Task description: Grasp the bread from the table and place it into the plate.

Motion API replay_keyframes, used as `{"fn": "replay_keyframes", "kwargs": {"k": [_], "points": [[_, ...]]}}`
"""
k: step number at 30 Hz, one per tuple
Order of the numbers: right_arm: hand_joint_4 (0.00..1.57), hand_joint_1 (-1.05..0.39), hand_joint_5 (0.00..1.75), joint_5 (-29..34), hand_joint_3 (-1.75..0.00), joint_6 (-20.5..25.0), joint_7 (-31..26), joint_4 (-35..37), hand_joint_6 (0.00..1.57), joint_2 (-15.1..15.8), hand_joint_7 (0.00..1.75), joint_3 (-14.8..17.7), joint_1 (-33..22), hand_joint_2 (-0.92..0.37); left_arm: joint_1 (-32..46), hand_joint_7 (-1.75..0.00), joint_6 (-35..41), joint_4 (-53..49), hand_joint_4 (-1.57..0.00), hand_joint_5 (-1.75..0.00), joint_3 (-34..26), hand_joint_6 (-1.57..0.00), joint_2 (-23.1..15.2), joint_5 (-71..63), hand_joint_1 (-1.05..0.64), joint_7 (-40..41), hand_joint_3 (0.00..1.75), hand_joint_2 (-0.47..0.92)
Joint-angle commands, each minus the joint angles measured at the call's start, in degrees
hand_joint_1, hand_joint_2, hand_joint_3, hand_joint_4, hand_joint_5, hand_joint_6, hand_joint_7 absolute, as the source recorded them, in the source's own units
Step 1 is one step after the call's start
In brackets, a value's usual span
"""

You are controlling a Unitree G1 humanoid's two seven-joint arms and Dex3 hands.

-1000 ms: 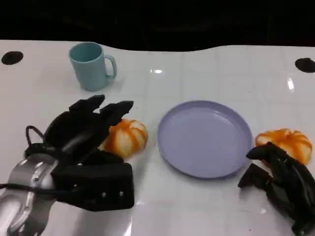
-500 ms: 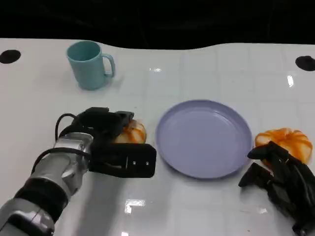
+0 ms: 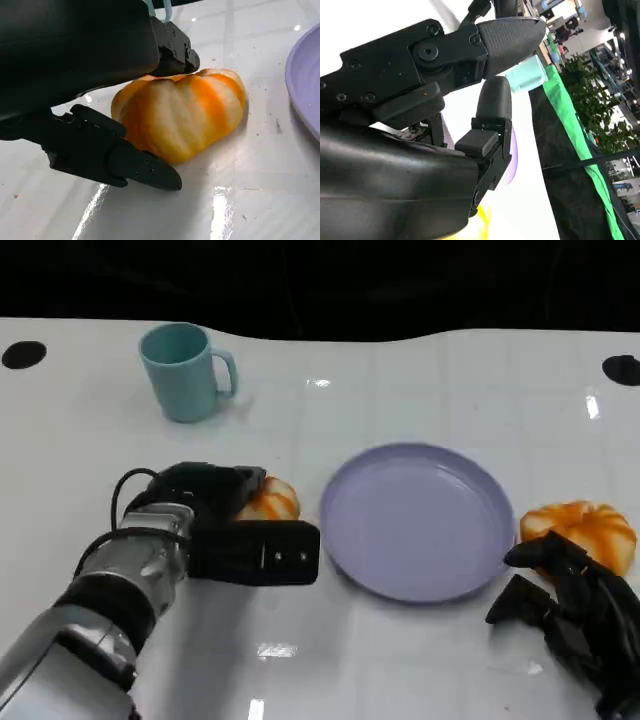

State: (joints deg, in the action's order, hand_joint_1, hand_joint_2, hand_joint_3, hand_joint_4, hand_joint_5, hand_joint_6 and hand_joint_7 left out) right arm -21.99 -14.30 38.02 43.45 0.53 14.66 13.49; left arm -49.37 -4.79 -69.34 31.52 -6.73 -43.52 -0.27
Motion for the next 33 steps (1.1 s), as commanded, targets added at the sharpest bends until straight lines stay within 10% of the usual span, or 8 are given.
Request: {"fn": "replay_keyframes", "kwargs": {"k": [1, 6, 7, 8, 10, 15, 24, 33], "points": [[0.62, -0.53, 1.57, 0.17, -0.2, 1.08, -0.92, -0.38, 0.61, 0.6, 1.22, -0.05, -1.17, -0.92, -0.89, -0.03, -2.31, -2.74, -0.15, -0.1, -1.7, -0.24, 0.17, 3.44, -0.55, -1.96, 0.01, 0.83], [0.63, -0.53, 1.56, 0.26, -0.21, 1.41, -1.12, -1.08, 0.61, 0.57, 1.21, -0.23, -1.49, -0.92, 0.03, -0.12, -6.42, -2.68, -0.62, -0.29, -3.59, -0.66, -0.54, 6.17, -0.29, 3.06, 0.07, 0.91], [0.62, -0.53, 1.56, 0.19, -0.21, 1.56, -0.99, -1.16, 0.61, 0.62, 1.21, -0.24, -1.54, -0.92, 0.32, -0.78, -7.38, -2.63, -0.74, -1.12, -3.37, -0.81, -0.79, 5.89, -0.26, 5.38, 0.17, 0.91], [0.62, -0.53, 1.56, 0.14, -0.21, 1.66, -0.89, -1.23, 0.6, 0.64, 1.21, -0.23, -1.58, -0.92, 0.46, -1.18, -8.02, -2.73, -0.76, -1.49, -3.17, -0.79, -0.93, 5.68, -0.25, 6.92, 0.21, 0.92], [0.62, -0.53, 1.55, 0.12, -0.21, 1.78, -0.85, -1.34, 0.6, 0.65, 1.2, -0.23, -1.62, -0.92, 0.45, -1.39, -8.61, -3.11, -0.77, -1.68, -2.94, -0.78, -0.98, 5.61, -0.24, 8.08, 0.23, 0.92], [0.63, -0.52, 1.56, -0.21, -0.22, 1.2, 0.51, 0.54, 0.6, 1.03, 1.21, 0.33, -0.66, -0.92, 0.85, -1.73, -8.2, -2.09, -0.81, -1.74, -2.43, -0.6, -0.97, 4.48, -0.18, 18.44, 0.45, 0.9], [0.66, -0.54, 1.57, 0.35, -0.17, 1.1, -1.71, 1.19, 0.64, 0.86, 1.22, 0.51, 0.07, -0.92, -0.05, -1.75, -6.49, 2.52, -0.85, -1.75, -6.16, -0.62, -1.0, 8.94, -0.18, 15.7, 0.98, 0.66], [0.65, -0.54, 1.57, 0.32, -0.17, 1.28, -1.59, 1.15, 0.63, 0.79, 1.2, 0.17, 0.05, -0.92, 0.47, -1.75, -2.87, 13.92, -0.86, -1.75, -7.86, -0.61, 0.42, 10.88, -0.2, 11.04, 1.04, 0.6]]}}
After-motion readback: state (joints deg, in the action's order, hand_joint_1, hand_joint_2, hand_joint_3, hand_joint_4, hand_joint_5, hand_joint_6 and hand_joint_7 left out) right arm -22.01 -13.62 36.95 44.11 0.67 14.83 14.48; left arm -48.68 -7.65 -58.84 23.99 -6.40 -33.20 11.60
